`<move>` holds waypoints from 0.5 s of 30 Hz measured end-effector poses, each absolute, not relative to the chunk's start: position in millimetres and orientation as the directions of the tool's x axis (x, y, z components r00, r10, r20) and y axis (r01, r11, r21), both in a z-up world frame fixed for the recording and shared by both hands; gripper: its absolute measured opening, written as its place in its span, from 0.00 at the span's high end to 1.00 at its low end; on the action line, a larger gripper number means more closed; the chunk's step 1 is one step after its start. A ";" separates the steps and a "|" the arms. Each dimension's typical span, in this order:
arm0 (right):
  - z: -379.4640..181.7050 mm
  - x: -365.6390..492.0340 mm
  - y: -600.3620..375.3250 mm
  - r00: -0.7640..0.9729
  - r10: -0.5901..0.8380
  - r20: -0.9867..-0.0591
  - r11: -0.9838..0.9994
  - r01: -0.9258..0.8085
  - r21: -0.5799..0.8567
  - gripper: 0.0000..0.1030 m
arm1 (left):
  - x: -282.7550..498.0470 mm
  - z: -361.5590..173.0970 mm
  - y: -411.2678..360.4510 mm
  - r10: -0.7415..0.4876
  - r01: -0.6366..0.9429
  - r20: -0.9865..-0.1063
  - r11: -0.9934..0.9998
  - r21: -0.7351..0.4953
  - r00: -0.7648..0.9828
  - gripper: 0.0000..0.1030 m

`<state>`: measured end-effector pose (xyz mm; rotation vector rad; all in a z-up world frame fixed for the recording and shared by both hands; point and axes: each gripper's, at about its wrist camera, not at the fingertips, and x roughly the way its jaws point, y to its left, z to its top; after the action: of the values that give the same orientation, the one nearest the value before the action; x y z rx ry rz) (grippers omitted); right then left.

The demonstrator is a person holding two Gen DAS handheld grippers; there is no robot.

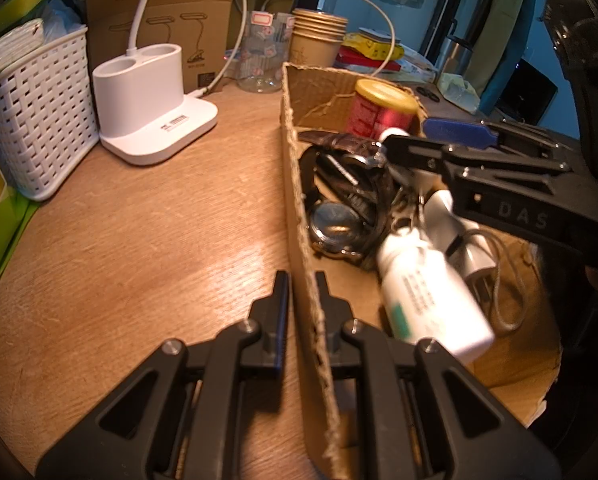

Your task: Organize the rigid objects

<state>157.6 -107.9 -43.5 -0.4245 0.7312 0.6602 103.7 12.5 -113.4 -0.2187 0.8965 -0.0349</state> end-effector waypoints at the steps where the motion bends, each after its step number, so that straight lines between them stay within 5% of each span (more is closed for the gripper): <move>1: -43.4 157.1 -108.4 0.556 0.403 -0.727 0.719 -0.684 -0.125 0.45 | 103.6 -113.5 12.2 -0.121 -0.061 -0.771 0.977 -0.203 0.626 0.88; 15: -36.6 147.6 -113.0 0.571 0.395 -0.720 0.740 -0.662 -0.119 0.44 | 103.7 -113.5 12.3 -0.121 -0.061 -0.771 0.977 -0.203 0.626 0.88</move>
<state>147.6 -113.0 -36.6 -0.4010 0.7298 0.6393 103.7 12.3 -113.5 -0.2185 0.8961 -0.0348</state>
